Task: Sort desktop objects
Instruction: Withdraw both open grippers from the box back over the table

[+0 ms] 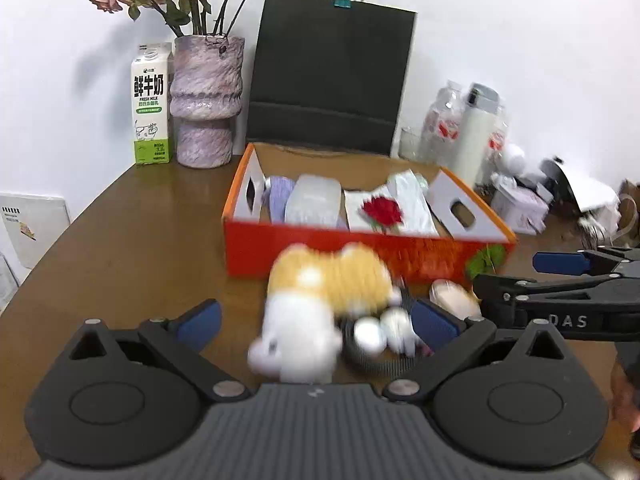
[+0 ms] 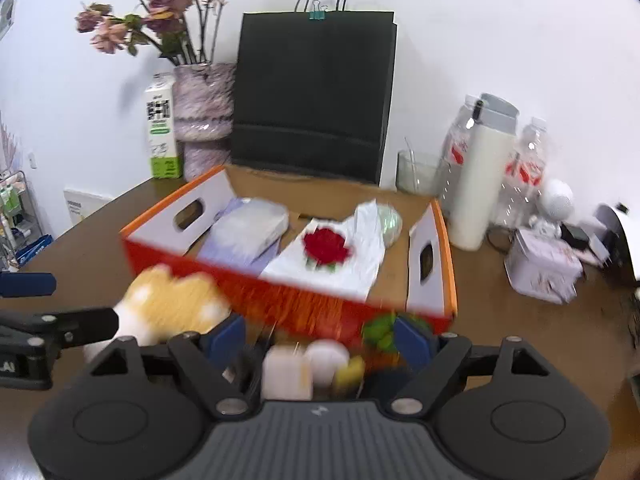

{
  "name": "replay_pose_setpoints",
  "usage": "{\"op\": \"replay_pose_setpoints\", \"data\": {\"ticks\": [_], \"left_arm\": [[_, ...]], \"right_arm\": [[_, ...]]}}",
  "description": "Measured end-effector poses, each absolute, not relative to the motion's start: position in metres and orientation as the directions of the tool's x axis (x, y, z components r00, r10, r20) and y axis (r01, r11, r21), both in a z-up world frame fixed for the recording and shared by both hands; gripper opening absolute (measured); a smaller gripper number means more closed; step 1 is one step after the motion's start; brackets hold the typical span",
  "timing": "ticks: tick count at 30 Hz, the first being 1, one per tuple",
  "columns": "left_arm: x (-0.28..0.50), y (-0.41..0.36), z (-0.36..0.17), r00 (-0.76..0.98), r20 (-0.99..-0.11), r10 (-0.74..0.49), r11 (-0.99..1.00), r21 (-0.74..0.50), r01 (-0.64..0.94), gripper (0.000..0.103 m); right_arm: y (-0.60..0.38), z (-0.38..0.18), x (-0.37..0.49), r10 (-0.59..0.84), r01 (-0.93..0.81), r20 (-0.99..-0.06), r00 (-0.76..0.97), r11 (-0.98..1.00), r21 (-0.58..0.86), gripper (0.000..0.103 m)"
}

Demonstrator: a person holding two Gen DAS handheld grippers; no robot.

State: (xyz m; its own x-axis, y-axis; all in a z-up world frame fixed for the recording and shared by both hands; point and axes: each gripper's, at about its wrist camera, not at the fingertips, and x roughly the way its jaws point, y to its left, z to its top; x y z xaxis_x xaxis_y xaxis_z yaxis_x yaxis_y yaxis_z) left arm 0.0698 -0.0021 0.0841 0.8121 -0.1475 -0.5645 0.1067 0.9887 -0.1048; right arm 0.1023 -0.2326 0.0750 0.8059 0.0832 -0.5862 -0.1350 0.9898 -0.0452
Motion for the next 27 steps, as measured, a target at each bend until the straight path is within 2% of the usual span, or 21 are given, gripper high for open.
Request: {"op": "replay_pose_setpoints", "data": {"ticks": [10,15,27], "left_arm": [[-0.008,0.005,0.047,0.778,-0.609,-0.156,0.988,-0.09,0.128,0.103],[-0.038,0.005,0.028,0.759,-0.63,-0.167,0.986,-0.095,0.138,0.103],[-0.062,-0.002,0.02,0.762,-0.628,-0.158,0.986,-0.062,0.152,0.103]], "right_arm": [[-0.226,0.042,-0.007,0.098,-0.096,-0.608,0.788,0.995,0.036,0.082],[-0.219,0.02,-0.047,0.036,-0.085,-0.61,0.791,0.995,-0.051,0.082],[-0.206,0.002,-0.084,0.064,-0.133,-0.624,0.779,0.989,-0.064,0.082]]}}
